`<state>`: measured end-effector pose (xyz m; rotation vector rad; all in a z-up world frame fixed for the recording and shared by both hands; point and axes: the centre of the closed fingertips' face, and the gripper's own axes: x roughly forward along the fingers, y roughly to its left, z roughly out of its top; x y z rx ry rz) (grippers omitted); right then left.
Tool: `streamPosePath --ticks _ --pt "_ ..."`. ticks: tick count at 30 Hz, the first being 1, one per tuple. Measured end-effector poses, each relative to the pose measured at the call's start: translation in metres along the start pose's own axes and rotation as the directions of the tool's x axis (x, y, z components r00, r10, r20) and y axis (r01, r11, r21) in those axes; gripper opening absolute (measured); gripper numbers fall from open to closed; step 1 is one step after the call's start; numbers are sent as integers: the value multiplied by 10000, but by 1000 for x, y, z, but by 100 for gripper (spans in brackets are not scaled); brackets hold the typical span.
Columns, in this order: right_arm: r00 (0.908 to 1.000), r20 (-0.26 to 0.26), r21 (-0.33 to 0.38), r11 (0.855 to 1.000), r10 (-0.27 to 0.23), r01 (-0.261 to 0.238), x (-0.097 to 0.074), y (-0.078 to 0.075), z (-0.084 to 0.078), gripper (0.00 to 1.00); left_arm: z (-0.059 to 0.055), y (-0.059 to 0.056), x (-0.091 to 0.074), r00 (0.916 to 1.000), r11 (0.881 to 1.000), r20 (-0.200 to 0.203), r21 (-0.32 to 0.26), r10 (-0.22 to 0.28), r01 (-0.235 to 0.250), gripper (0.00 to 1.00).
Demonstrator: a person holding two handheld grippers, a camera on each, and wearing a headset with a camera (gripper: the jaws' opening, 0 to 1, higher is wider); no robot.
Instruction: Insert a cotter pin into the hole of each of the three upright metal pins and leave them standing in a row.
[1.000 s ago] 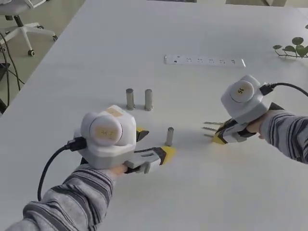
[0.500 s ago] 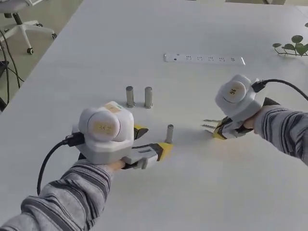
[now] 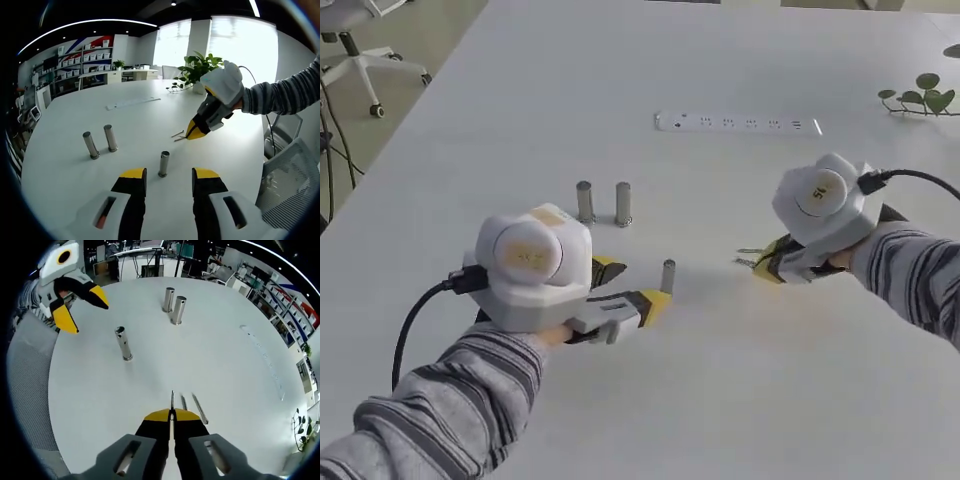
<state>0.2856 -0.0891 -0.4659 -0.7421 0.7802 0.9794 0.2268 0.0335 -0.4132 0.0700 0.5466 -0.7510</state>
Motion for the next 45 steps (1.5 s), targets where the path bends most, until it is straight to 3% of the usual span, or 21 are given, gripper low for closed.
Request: streamPosePath --ticks 7,9,12,16,17,23,29,35,45 --pt "9952 979 -947 9954 -82 176 -12 10 25 0 12 -5 3 9992 9991 -44 144 -405 406 26" --pt "9930 1180 -1232 9921 -81 227 -11 5 31 0 16 -8 4 9983 9983 -13 105 -577 577 25" --pt "9872 1592 -1608 9865 -38 297 -21 15 44 0 21 -11 7 9975 9973 -23 188 -705 705 25" --pt "9795 2013 -2125 9760 -38 474 -27 21 56 0 22 -16 11 9942 9943 -242 -194 -1052 1047 21" --pt "9772 2123 -2460 9676 -36 570 -28 22 60 0 23 -17 13 9930 9932 -302 -249 -1143 1135 19" --pt "9727 2321 -3240 9434 61 714 -35 36 72 0 26 -19 17 9902 9897 -362 -532 -1346 1326 16" --pt "9717 2353 -4325 8973 181 880 -41 49 80 0 32 -24 17 9857 9788 -69 -1191 -1686 1666 13" --pt "9704 2389 -4726 8773 361 838 -45 57 84 0 38 -31 14 9749 9563 275 -1901 -2211 2223 8" --pt "9682 2465 -5151 8521 433 931 -50 63 91 0 42 -34 13 9713 9496 466 -2045 -2332 2378 0"
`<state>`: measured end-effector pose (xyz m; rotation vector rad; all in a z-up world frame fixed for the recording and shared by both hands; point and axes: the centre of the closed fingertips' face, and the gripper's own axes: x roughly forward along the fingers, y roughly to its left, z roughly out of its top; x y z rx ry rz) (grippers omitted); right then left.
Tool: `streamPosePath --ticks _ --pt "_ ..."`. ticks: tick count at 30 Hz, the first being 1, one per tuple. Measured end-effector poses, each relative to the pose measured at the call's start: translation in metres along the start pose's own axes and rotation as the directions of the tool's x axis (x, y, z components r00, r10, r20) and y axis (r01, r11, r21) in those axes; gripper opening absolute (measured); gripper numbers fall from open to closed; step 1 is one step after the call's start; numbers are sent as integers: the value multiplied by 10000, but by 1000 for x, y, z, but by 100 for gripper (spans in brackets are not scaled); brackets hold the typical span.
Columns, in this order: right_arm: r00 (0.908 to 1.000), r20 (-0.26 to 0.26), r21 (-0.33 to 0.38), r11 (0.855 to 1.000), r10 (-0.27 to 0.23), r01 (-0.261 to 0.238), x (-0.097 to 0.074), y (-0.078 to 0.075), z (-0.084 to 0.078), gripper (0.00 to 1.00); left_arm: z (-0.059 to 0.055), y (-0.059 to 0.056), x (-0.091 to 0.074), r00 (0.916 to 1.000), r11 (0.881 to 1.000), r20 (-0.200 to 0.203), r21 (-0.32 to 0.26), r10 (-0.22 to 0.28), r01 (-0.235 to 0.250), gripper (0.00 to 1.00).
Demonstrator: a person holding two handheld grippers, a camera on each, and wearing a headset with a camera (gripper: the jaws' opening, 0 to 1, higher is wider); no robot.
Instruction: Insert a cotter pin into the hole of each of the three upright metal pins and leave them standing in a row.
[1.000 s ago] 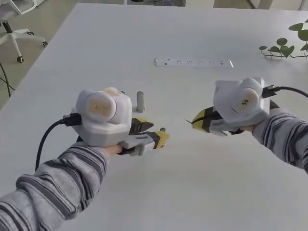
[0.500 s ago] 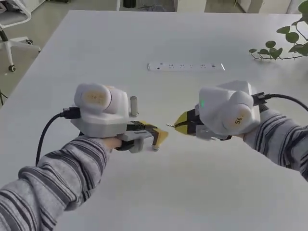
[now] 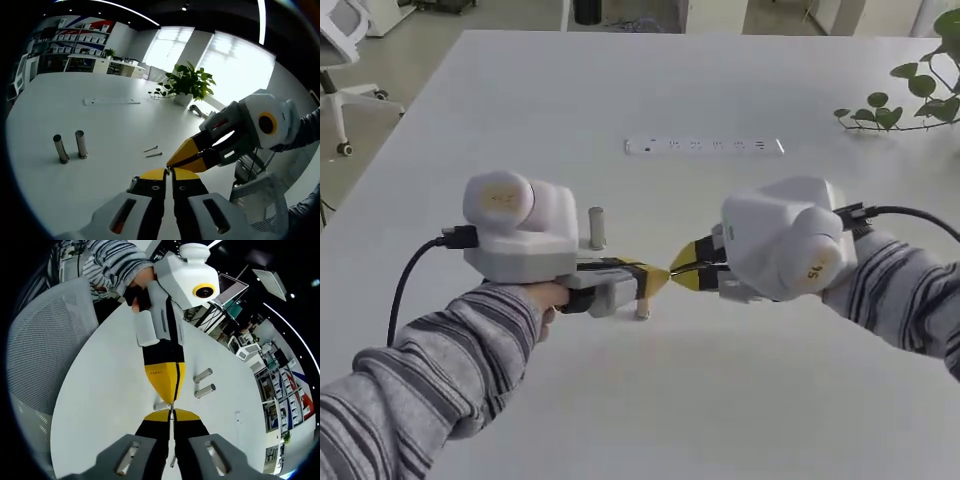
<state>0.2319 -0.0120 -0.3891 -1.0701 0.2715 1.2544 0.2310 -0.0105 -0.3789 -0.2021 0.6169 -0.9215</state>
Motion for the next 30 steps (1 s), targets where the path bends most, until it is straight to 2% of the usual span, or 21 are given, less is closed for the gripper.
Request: streamPosePath --ticks 3,6,14,16,21,23,24,26,29,30 --pt "9998 200 252 9997 -37 32 -2 -1 4 0 0 0 0 10000 10000 -8 29 15 -15 0" --pt "9998 143 108 9999 -108 107 -2 -3 5 0 2 0 -1 10000 10000 77 -52 21 -20 0" --pt "9996 151 328 9992 -239 234 -3 -4 6 0 4 1 -2 9998 9997 192 -228 -4 8 0" --pt "9994 215 442 9987 -278 268 -3 -5 6 0 5 0 -2 9996 10000 262 -55 -43 45 0" --pt "9980 500 1244 9917 -390 325 -5 -7 6 0 7 -2 -3 9995 9987 270 489 -160 147 0" --pt "9969 605 1685 9849 -503 395 -6 -9 4 0 9 -5 -4 9981 9973 459 619 -414 385 0" --pt "9959 731 2161 9757 -539 369 -6 -8 3 2 8 -6 -5 9981 9961 405 772 -456 424 0" --pt "9936 1044 2870 9578 -430 113 -7 -5 3 5 0 -2 -4 9999 9897 -25 1423 -169 170 0" --pt "9902 1358 3812 9242 -327 -218 -8 -2 1 5 -8 -7 -3 9992 9839 -310 1763 -239 290 0" --pt "9874 1555 4254 9041 -296 -399 -8 -1 1 5 -10 -7 -4 9988 9815 -414 1887 -261 334 0"
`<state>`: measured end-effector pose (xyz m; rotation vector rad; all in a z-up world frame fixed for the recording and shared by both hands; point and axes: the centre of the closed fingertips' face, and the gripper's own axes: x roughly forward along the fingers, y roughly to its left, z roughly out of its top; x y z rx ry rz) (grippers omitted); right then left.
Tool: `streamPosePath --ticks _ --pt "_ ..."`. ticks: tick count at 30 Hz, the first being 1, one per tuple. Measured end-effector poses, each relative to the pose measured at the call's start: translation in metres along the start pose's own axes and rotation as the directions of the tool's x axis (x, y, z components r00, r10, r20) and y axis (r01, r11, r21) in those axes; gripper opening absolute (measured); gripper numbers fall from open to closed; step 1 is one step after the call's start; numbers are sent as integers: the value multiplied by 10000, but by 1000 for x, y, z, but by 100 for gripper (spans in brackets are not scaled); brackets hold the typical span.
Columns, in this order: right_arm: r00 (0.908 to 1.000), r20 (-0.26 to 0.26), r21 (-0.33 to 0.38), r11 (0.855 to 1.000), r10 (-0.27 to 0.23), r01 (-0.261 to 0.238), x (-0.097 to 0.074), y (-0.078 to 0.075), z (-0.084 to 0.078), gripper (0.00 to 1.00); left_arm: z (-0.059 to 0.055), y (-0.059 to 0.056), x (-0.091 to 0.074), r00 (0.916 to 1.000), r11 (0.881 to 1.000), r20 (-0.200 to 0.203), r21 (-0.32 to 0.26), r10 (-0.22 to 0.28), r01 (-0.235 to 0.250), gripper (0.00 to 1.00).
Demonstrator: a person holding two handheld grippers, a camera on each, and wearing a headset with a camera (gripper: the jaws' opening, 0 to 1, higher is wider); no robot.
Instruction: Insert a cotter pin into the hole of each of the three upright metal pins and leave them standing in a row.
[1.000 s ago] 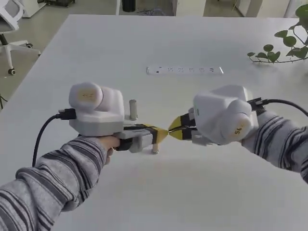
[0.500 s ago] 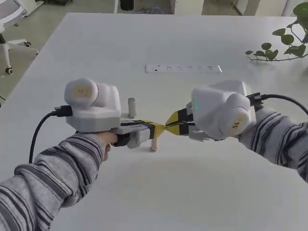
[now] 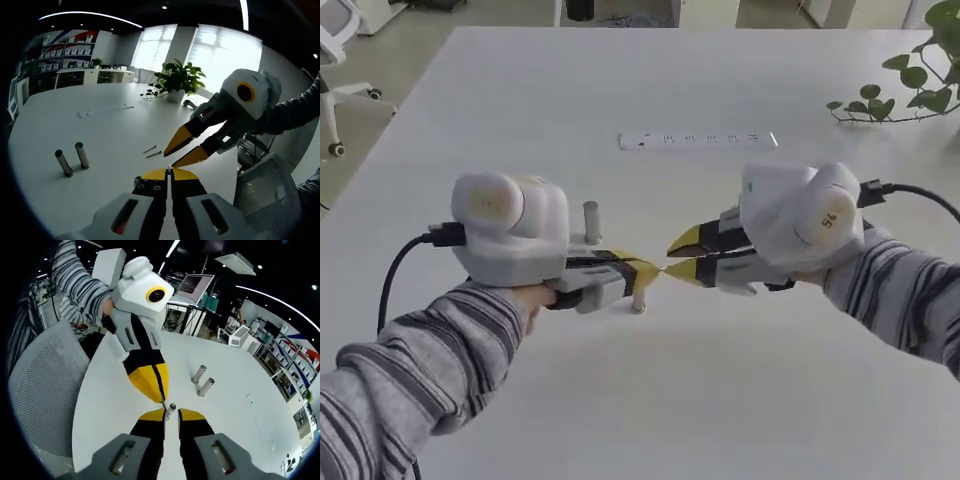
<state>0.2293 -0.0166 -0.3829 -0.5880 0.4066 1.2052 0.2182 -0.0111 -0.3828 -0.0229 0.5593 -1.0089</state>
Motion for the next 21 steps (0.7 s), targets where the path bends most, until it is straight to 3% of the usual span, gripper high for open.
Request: streamPosePath --ticks 4,6,9,10,12,13,15,21 --pt "9974 507 1478 9873 517 -586 0 3 -2 6 -9 -1 -2 9993 9958 -384 917 5 30 0" --pt "9930 755 2194 9699 909 -1055 -1 6 -4 5 -12 -3 -3 9988 9906 -488 1363 -50 116 0" --pt "9895 932 2738 9526 1106 -1323 -3 7 -8 6 -15 -4 -4 9980 9784 -631 2057 -59 188 0" --pt "9891 958 2734 9525 1119 -1343 -2 7 -9 7 -16 -4 -4 9976 9776 -678 2089 -98 238 0" --pt "9840 1009 2997 9387 1465 -1705 -3 16 -9 7 -19 -4 -4 9968 9693 -781 2436 -138 325 0" --pt "9841 995 2954 9401 1471 -1703 -3 18 -9 7 -19 -6 -5 9965 9669 -813 2521 -200 400 0" --pt "9799 894 3041 9319 1785 -1975 -3 27 -10 8 -21 -8 -5 9951 9548 -971 2936 -189 468 0" --pt "9729 868 2985 9261 2144 -2307 -3 39 -11 7 -21 -19 -6 9928 9489 -995 3012 -672 945 0"
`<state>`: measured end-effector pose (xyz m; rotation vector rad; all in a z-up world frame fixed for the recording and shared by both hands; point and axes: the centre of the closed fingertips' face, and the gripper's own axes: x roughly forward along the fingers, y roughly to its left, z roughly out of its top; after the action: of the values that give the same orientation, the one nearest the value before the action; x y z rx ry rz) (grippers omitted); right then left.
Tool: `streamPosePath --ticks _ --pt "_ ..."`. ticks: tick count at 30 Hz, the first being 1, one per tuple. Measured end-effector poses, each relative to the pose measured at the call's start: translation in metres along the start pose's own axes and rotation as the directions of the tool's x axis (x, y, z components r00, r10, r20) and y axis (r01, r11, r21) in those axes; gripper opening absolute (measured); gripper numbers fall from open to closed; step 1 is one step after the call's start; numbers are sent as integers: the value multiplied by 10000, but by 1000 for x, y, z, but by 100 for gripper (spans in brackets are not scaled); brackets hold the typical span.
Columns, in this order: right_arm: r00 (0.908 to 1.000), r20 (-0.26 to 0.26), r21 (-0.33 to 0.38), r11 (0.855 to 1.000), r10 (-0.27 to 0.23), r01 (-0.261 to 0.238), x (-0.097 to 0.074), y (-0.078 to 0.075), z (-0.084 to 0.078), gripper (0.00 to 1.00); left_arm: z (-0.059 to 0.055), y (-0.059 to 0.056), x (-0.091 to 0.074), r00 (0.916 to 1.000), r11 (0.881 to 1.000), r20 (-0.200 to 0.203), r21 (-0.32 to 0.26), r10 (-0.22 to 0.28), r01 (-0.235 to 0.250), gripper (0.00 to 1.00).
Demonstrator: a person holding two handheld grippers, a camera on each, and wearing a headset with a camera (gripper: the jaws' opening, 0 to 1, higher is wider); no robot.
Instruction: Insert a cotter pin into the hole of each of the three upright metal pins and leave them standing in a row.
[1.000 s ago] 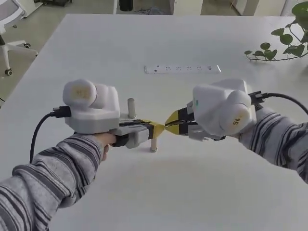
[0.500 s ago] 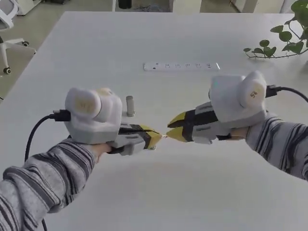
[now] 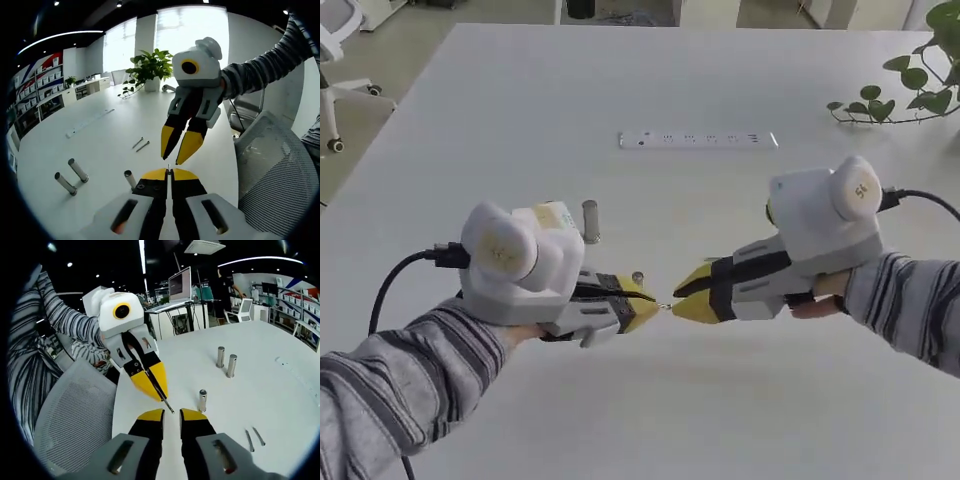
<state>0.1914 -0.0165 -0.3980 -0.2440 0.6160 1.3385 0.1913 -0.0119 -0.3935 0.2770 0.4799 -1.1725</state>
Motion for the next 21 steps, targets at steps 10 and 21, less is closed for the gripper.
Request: streamPosePath --ticks 10,21 --pt "9988 -180 33 9989 459 -459 0 9 -4 5 5 -6 -2 9987 9989 275 -163 -428 433 0" --pt "9974 -187 23 9976 695 -694 1 12 -4 1 7 -12 -1 9969 9975 411 -178 -671 679 0"
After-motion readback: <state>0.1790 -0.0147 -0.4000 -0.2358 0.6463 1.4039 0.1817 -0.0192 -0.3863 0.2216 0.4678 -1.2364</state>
